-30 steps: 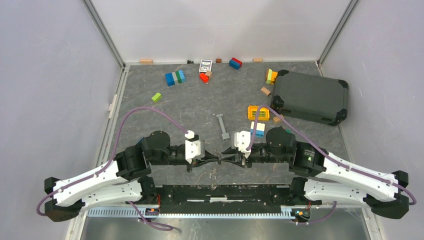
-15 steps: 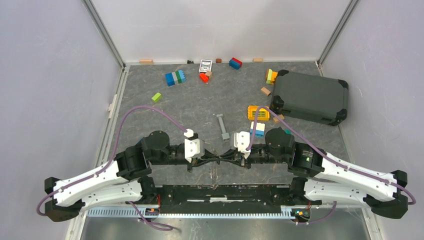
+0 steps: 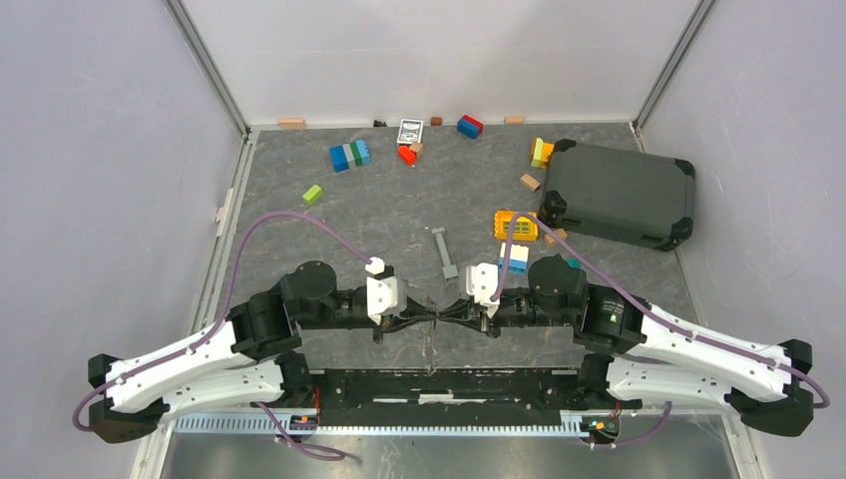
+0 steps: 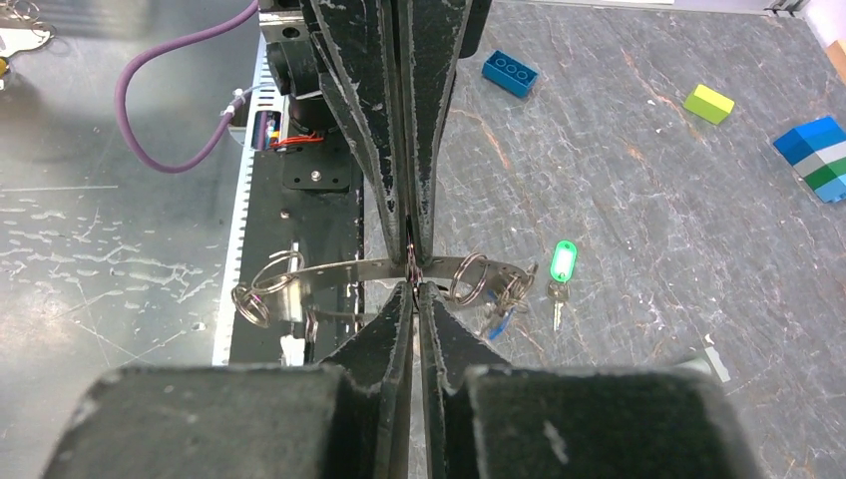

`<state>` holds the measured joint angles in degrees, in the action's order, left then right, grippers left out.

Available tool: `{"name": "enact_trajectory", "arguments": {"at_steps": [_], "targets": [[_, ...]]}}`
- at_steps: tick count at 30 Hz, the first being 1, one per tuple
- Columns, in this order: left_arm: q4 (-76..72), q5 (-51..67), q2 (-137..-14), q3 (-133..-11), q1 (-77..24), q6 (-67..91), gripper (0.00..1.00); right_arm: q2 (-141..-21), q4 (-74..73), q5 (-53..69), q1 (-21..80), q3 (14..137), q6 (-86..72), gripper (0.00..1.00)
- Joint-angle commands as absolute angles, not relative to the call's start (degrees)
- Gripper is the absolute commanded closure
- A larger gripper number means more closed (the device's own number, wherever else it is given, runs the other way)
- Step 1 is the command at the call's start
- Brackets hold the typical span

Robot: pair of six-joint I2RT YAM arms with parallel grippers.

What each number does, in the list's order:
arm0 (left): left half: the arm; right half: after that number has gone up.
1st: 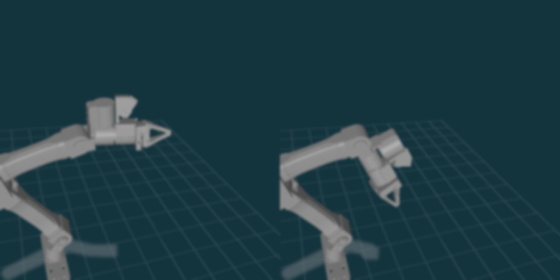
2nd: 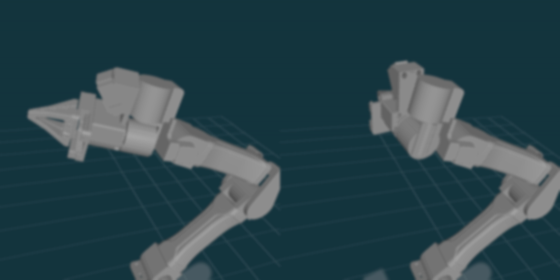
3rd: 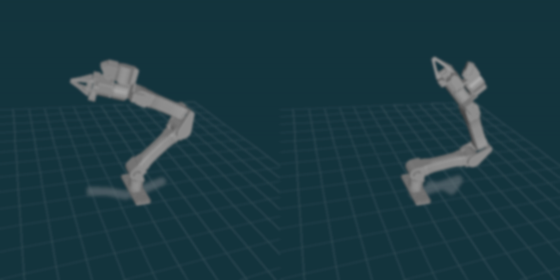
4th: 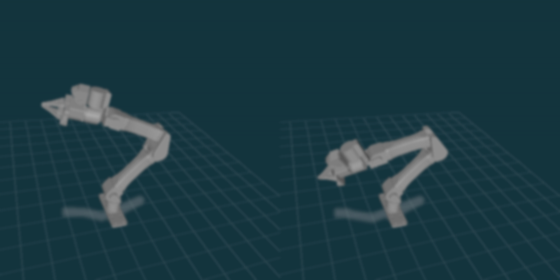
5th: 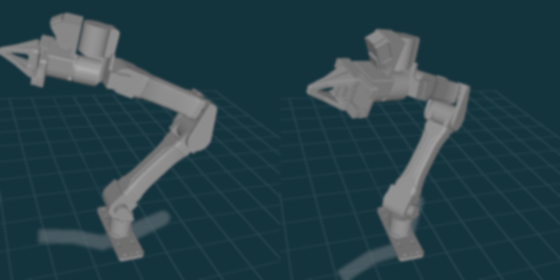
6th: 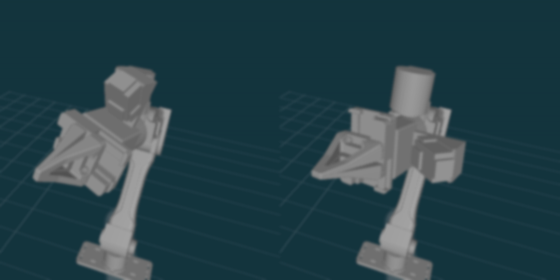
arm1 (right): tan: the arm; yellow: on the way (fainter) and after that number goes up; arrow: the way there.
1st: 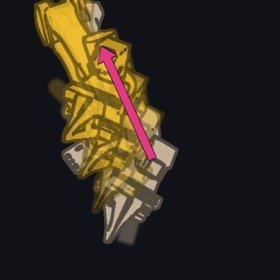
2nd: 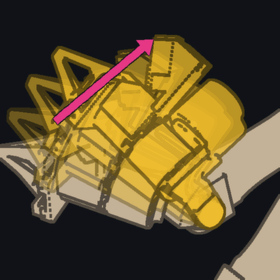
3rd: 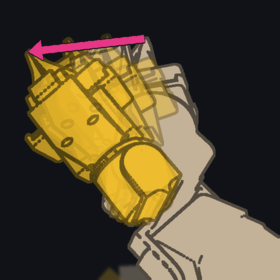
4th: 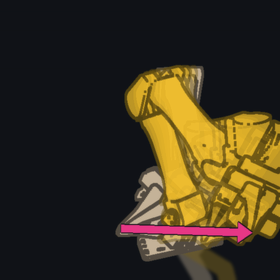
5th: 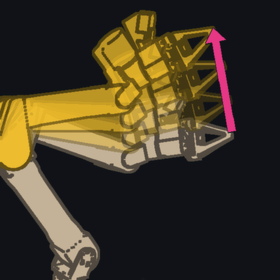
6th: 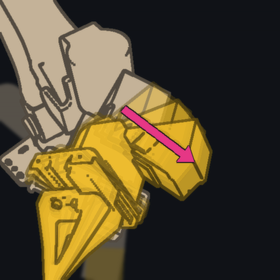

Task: Remove the keys from the keyring

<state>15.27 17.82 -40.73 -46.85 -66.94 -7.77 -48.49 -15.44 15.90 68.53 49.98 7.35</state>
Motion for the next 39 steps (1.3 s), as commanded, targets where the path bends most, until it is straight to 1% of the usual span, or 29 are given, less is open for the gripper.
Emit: {"name": "enact_trajectory", "arguments": {"at_steps": [1, 6, 31, 35, 37, 39], "targets": [[11.1, 17.4, -39.5, -47.5, -67.1, -7.0, 0.98, -48.5, -13.9, 15.1, 68.7, 49.6, 7.5, 0.93], [10.7, 17.3, -38.9, -47.2, -67.0, -6.9, 0.98, -48.5, -13.7, 15.0, 68.6, 49.1, 7.5, 1.0], [7.6, 18.0, -38.3, -45.4, -67.0, -5.6, 0.98, -50.1, -11.5, 16.5, 68.6, 48.5, 6.8, 1.0], [7.8, 17.8, -38.1, -45.4, -67.0, -5.7, 0.98, -48.0, -12.2, 15.1, 68.6, 48.1, 7.8, 0.83], [7.7, 17.7, -38.1, -45.4, -67.0, -5.7, 0.98, -46.7, -11.5, 15.1, 68.7, 47.4, 8.1, 0.77], [7.7, 17.8, -38.1, -45.4, -67.0, -5.7, 0.98, -45.7, -10.8, 15.2, 68.6, 46.9, 8.1, 0.75]]}}
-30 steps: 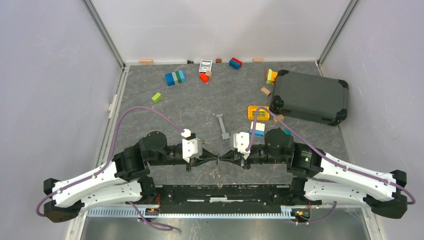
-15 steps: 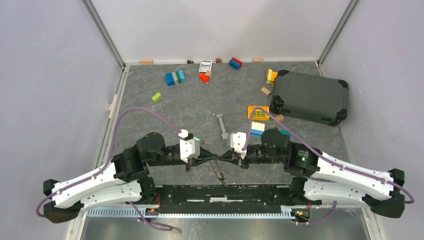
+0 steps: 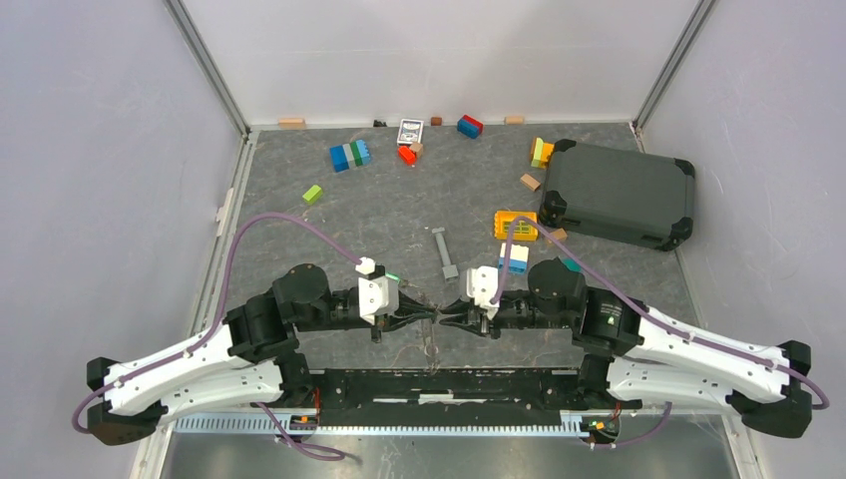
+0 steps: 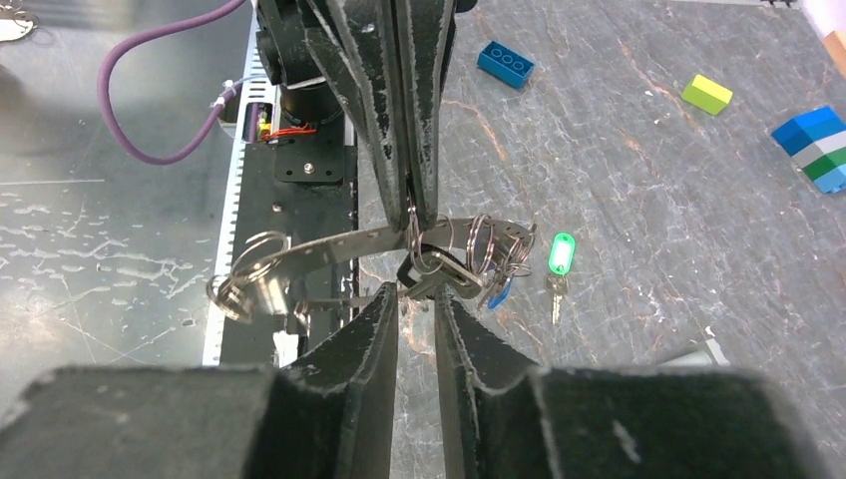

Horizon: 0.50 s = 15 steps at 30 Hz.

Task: Remove the keys from the keyring

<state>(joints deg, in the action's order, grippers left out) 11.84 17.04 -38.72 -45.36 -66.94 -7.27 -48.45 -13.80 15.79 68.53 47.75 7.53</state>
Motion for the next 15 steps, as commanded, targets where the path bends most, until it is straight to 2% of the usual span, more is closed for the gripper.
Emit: {"name": "enact_trajectory", "arguments": {"at_steps": [1, 15], "targets": [[7.6, 17.8, -38.1, -45.4, -67.0, -5.7, 0.98, -45.5, -10.5, 15.4, 68.6, 46.7, 8.1, 0.75], [7.0, 18.3, -38.3, -45.3, -67.0, -5.3, 0.98, -45.9, -8.1, 15.4, 68.6, 46.6, 8.0, 0.76]]}}
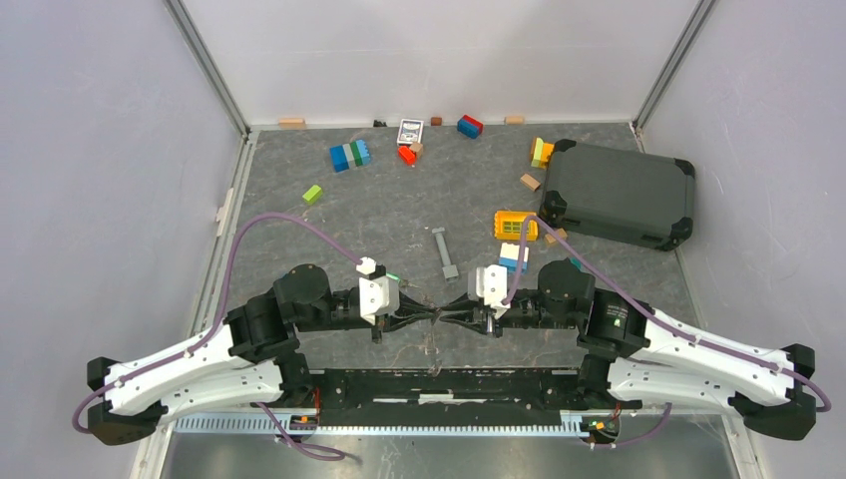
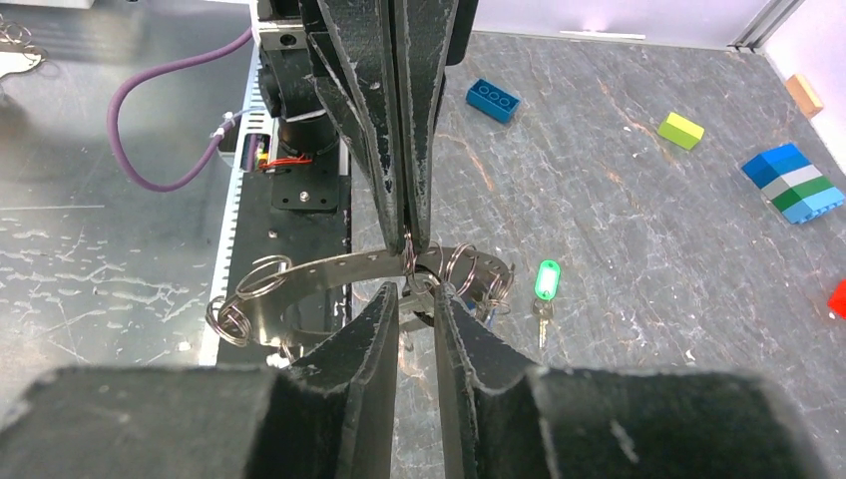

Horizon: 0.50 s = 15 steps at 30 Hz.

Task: Remove the keys from the keyring

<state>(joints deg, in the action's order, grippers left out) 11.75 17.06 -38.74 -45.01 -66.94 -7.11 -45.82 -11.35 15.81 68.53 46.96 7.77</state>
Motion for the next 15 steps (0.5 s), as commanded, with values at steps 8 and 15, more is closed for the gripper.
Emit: {"name": "enact_trajectory", "arguments": {"at_steps": [8, 15], "targets": [[6.7, 18.4, -38.4, -45.2, -67.0, -5.2, 0.98, -47.0, -7.8, 16.1, 68.6, 46.6, 7.9, 0.77], [6.5, 18.3, -38.1, -44.9, -67.0, -5.3, 0.98, -47.7, -7.7, 16.3, 68.6, 46.6, 7.9, 0.83]]}}
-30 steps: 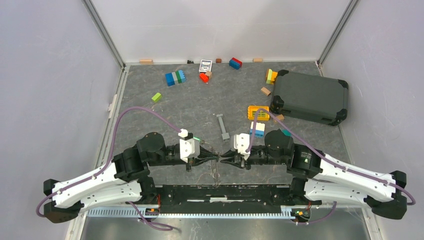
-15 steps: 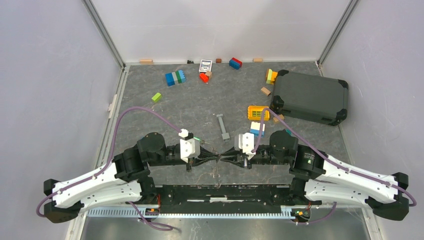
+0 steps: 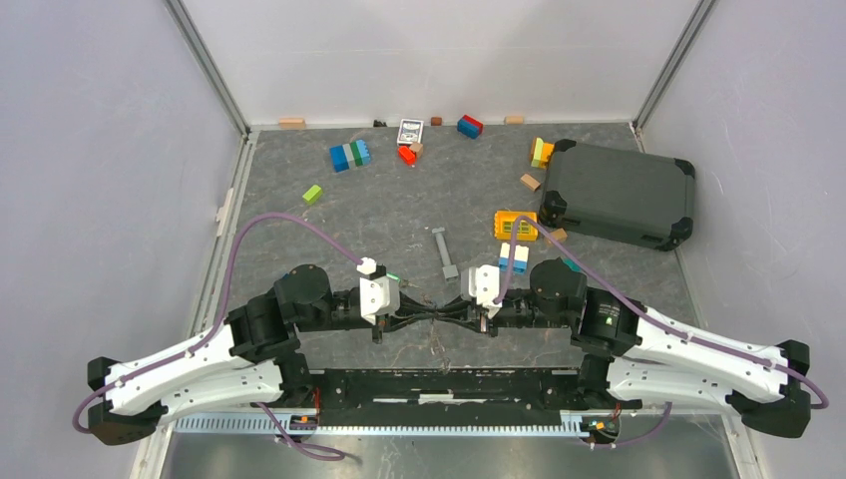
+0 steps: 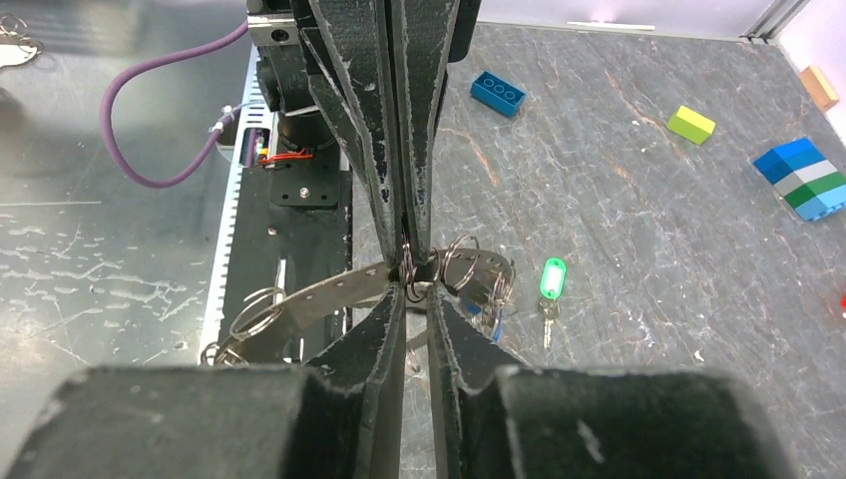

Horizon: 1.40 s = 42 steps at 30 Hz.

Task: Remove the keys from the keyring

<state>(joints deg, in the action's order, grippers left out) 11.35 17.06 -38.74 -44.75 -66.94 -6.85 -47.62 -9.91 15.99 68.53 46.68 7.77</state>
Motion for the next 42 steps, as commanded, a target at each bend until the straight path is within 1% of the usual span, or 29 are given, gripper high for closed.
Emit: {"name": "enact_trajectory", "arguments": {"at_steps": [1, 5, 8, 19, 20, 22, 25, 30, 42], "targets": [[6.5, 18.2, -38.1, -45.0, -67.0, -5.3, 0.98, -47.6, -7.8, 16.2, 68.6, 46.5, 7.9, 0.86], [6.5, 18.0, -37.7, -44.7, -67.0, -5.3, 0.98, -47.6, -8.0, 15.7, 68.6, 46.4, 7.9, 0.95], [6.6, 17.8, -37.5, -44.6, -67.0, -5.3, 0.98, -47.5, -8.2, 15.3, 68.6, 46.3, 7.9, 1.0], [6.3, 18.0, -37.0, -44.7, -67.0, -5.1, 0.98, -48.1, -9.1, 15.0, 68.6, 46.1, 8.0, 1.0], [6.2, 18.0, -37.0, -44.7, -67.0, -5.0, 0.98, -48.1, -9.2, 15.0, 68.6, 46.1, 8.0, 1.0], [6.1, 18.1, -36.9, -44.6, -67.0, -5.1, 0.98, -47.7, -9.1, 15.0, 68.6, 46.0, 8.1, 0.9], [5.8, 18.4, -36.8, -44.4, -67.0, -4.8, 0.98, -46.8, -8.6, 14.9, 68.6, 45.7, 8.1, 0.82], [4.5, 19.3, -36.5, -43.6, -67.0, -4.2, 0.98, -45.0, -7.5, 14.9, 68.6, 45.0, 8.3, 0.78], [-0.9, 21.5, -36.5, -41.1, -67.0, -1.8, 0.98, -40.2, -2.5, 17.6, 68.6, 42.5, 8.2, 0.76]]}}
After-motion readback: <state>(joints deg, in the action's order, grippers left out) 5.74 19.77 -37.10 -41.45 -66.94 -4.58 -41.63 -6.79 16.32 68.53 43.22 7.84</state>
